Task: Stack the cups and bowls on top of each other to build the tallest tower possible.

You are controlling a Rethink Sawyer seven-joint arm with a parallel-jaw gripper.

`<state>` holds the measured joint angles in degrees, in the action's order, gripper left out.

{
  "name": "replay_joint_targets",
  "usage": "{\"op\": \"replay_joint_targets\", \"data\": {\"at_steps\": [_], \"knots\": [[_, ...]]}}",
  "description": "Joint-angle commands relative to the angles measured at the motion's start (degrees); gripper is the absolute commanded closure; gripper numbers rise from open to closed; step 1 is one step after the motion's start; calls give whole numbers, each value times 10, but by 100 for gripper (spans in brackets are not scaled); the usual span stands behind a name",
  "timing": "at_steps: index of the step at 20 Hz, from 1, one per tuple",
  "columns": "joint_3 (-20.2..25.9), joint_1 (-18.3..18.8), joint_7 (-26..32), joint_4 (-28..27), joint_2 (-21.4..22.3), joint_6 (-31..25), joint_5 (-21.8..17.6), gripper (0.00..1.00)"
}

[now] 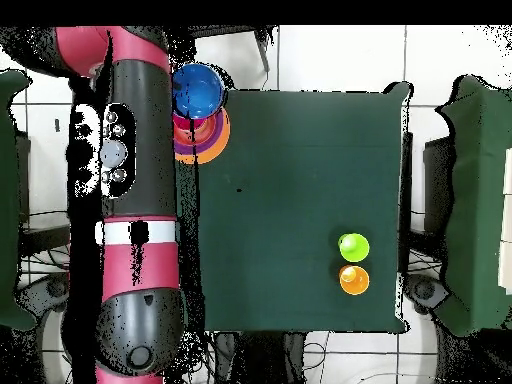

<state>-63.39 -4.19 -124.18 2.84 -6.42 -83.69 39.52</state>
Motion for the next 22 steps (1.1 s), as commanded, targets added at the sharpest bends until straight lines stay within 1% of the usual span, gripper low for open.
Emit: {"op": "replay_joint_targets", "data": {"at_steps": [1,6,10,14,19,22], "knots": [[102,-32,165,112,22,43,-96,100],[143,-58,160,173,44,70,-128,100],[164,-74,150,202,56,75,-140,100],[174,-77,136,195,53,76,-143,100],[175,-75,120,174,44,72,-146,100],[174,-70,120,162,38,79,-148,100]]}}
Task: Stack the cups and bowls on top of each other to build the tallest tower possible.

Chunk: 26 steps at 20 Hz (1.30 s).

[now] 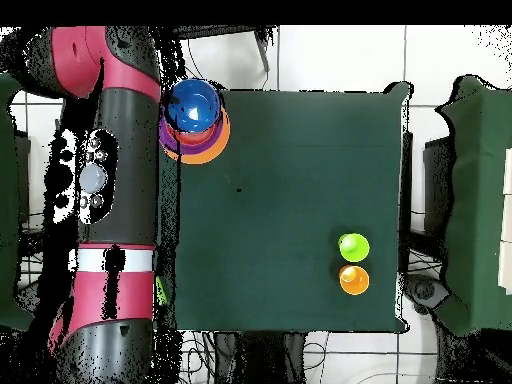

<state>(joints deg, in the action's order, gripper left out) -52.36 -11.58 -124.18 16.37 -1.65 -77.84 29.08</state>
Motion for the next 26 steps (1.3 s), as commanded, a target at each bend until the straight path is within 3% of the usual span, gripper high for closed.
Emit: {"op": "replay_joint_targets", "data": {"at_steps": [1,11,26], "knots": [[62,7,122,17,-14,23,-43,100],[43,32,135,-39,-45,41,-36,100],[60,-11,78,20,-30,31,-40,100]]}}
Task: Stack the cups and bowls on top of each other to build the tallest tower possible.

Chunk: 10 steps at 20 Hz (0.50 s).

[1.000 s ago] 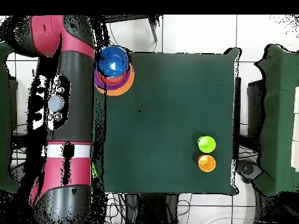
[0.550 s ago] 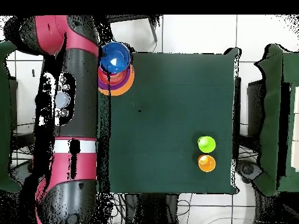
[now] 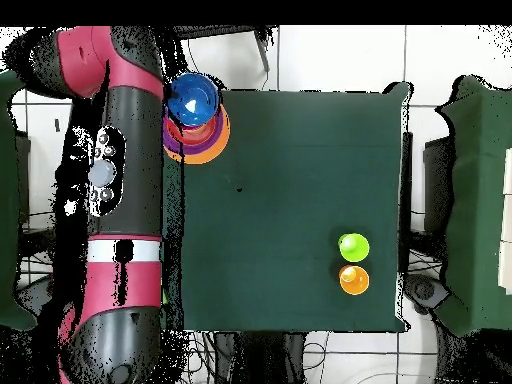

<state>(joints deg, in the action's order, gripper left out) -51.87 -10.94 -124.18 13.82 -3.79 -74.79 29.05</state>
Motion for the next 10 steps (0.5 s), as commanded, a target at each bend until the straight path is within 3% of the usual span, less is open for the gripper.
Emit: {"op": "replay_joint_targets", "data": {"at_steps": [1,10], "knots": [[56,-19,78,50,-6,-1,-41,100],[60,-36,69,86,5,12,-58,100]]}}
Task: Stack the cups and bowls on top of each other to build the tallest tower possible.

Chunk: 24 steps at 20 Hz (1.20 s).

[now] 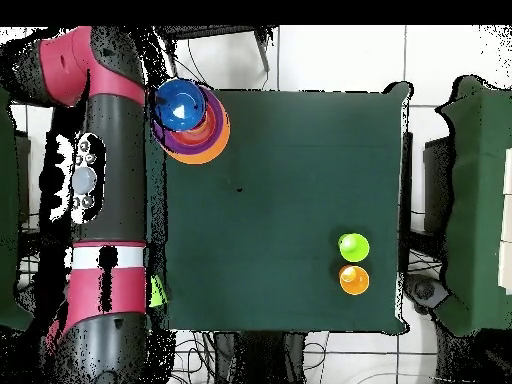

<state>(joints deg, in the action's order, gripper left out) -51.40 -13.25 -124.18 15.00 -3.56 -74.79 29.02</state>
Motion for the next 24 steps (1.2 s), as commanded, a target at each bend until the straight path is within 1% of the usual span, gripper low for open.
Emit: {"op": "replay_joint_targets", "data": {"at_steps": [1,7,10,14,20,24], "knots": [[53,-14,67,76,2,16,-61,100],[52,-26,76,111,13,42,-89,100],[56,-32,70,129,19,64,-105,100],[65,-32,66,135,19,87,-117,100],[80,-38,37,136,11,104,-113,100],[82,-42,23,133,8,97,-104,100]]}}
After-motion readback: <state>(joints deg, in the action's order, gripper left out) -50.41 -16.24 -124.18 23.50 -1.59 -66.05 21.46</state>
